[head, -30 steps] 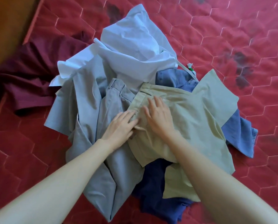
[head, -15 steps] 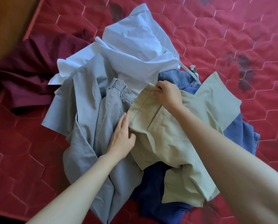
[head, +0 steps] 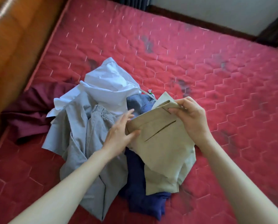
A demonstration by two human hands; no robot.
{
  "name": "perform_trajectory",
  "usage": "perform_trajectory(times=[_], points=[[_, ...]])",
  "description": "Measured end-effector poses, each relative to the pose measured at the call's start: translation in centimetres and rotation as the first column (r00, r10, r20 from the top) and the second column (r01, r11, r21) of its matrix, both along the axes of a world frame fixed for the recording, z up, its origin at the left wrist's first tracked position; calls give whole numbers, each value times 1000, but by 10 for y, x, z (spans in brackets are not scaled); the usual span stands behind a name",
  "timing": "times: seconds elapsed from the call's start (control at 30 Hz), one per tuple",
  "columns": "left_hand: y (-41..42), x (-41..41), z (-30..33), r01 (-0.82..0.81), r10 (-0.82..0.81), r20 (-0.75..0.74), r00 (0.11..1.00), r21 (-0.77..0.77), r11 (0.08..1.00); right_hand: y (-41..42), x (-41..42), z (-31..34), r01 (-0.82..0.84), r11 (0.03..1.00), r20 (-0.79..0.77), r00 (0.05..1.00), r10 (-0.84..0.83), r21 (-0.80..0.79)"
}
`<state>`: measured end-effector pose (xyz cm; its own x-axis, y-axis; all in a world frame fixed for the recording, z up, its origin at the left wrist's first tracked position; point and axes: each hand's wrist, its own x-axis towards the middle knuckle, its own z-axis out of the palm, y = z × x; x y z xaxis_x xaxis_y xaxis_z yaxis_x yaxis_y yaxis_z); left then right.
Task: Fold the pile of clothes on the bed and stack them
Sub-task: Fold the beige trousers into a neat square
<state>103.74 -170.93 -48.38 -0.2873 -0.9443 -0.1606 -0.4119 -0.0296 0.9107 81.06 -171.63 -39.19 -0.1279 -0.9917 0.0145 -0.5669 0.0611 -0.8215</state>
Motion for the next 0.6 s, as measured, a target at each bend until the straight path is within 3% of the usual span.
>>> perform_trajectory(times=[0.13,0.3,0.47,0.6], points=[[-15,-47,129,215,-247,-69,967,-306,927,43,-16,86,29,997,37,999,-26,-71],[-12,-101,283,412,-452,83,888,-580,703,81,-41,191,122,954,102,990,-98,-273],[6,-143,385,390,-357,200,912,-691,609,104,-65,272,245,883,88,970,-229,-401],[29,-174,446,298,-214,207,955,-669,681,123,-71,311,460,755,110,878,-466,-468]])
